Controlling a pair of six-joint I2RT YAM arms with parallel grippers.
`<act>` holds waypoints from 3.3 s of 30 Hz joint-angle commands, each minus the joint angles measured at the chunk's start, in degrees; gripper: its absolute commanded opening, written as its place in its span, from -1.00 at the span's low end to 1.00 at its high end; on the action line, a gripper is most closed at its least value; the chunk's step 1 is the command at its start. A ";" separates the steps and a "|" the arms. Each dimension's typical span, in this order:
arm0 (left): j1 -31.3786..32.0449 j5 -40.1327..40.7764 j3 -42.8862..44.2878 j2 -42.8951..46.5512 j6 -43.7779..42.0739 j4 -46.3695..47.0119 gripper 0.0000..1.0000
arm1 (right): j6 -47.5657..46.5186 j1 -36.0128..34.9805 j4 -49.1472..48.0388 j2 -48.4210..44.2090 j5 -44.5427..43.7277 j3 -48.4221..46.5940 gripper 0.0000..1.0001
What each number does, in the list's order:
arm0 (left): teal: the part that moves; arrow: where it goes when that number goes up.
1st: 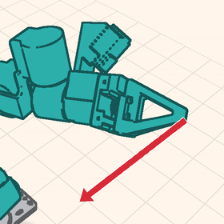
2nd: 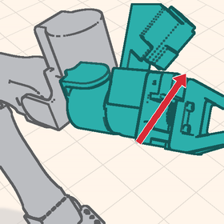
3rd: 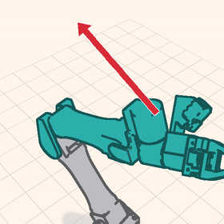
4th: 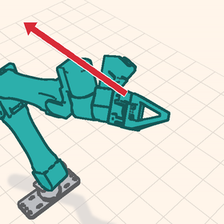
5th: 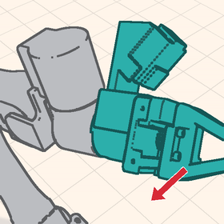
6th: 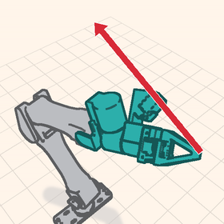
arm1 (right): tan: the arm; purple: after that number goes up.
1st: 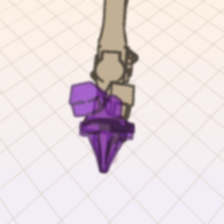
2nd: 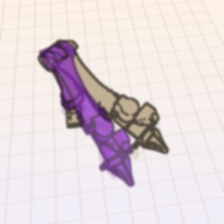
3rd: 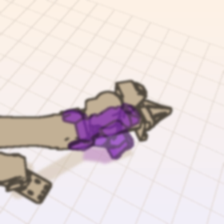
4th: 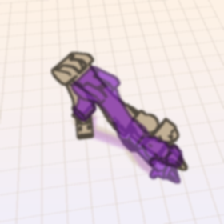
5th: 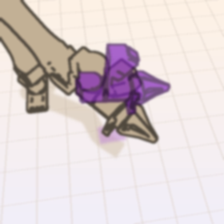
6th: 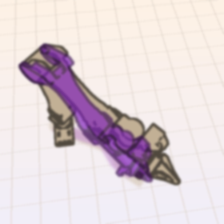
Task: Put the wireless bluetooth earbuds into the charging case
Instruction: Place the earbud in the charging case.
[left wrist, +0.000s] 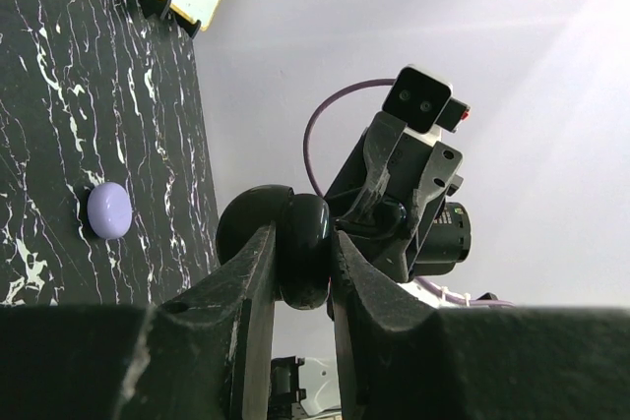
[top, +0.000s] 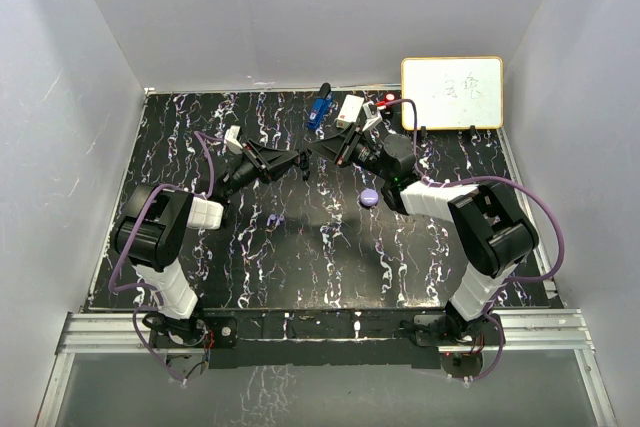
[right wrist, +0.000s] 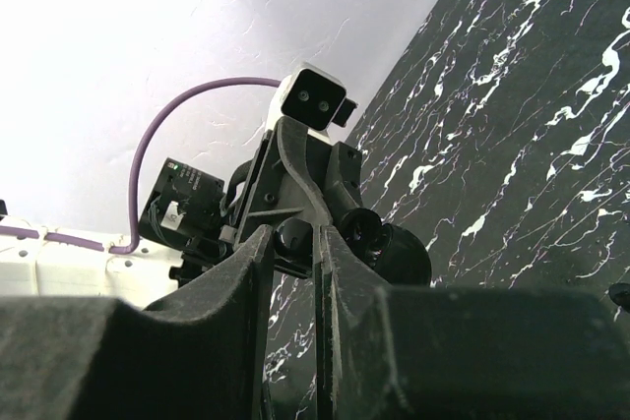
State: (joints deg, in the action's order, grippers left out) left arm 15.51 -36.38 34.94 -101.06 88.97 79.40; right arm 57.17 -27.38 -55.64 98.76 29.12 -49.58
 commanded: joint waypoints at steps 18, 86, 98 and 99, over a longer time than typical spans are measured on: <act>1.15 1.11 2.69 1.19 -1.60 1.86 -1.00 | 0.11 -1.62 -4.92 0.64 0.56 0.63 -1.00; 1.64 0.59 0.82 2.90 -1.60 2.87 -1.00 | -1.35 -0.76 -3.89 1.37 -0.05 -0.41 -1.00; 1.63 0.45 0.16 2.44 -0.70 4.89 -1.00 | 0.29 -0.60 -5.79 1.96 0.50 -0.87 -1.00; 1.64 0.51 0.17 2.51 -0.72 4.78 -1.00 | 0.31 -0.57 -5.85 2.07 0.53 -0.79 -1.00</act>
State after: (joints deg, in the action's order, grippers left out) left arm 16.99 -35.35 35.46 -100.71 87.66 79.22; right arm 57.21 -28.23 -57.30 101.41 29.34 -48.53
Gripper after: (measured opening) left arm 0.221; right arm 0.181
